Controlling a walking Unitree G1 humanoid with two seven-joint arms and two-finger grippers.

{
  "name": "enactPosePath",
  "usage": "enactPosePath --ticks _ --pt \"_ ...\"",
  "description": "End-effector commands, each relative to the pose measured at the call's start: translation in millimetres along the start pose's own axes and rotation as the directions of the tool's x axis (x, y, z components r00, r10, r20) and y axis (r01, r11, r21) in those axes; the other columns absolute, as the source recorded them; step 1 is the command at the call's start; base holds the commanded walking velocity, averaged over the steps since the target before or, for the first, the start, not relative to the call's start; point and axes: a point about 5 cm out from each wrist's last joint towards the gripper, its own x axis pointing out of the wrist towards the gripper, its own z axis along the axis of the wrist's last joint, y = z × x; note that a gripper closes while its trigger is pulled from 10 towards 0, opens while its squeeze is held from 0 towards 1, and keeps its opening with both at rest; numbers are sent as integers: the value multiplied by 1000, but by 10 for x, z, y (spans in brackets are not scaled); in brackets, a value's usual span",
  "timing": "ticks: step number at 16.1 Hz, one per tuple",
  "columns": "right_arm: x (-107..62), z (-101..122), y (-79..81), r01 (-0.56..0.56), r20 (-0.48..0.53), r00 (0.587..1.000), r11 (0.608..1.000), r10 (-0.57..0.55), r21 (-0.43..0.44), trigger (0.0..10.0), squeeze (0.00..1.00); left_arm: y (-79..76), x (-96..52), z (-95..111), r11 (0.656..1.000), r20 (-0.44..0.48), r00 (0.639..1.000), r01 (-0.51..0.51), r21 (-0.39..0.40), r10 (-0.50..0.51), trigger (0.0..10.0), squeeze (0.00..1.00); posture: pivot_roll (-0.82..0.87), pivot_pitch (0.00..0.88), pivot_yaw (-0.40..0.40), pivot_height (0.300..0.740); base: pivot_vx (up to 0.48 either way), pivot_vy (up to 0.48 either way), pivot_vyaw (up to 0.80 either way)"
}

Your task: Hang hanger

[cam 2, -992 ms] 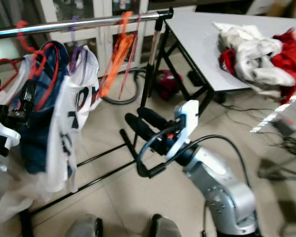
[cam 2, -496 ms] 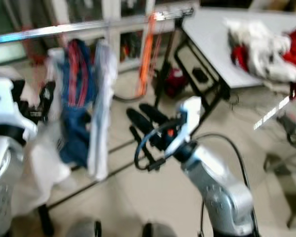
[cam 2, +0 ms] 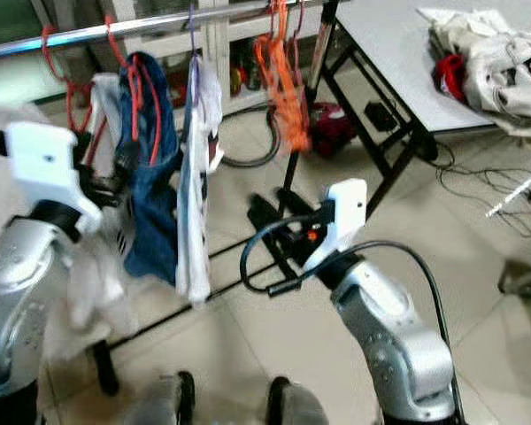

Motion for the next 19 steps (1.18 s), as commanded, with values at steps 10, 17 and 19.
enactPosePath --ticks 10,17,19 --pt "-141 -101 -224 250 5 968 961 -251 -118 10000 545 74 -42 -212 997 -8 997 -74 -6 74 10000 0 38 79 -44 740 -150 0 80" --pt "103 4 -115 168 59 985 980 -163 -103 10000 0 248 -13 -114 988 29 988 -150 38 149 10000 0 65 86 -79 740 460 0 686" --pt "127 15 -111 150 56 988 984 -145 -92 10000 0 247 -1 -116 988 26 988 -152 29 151 10000 0 63 91 -80 740 480 0 0"
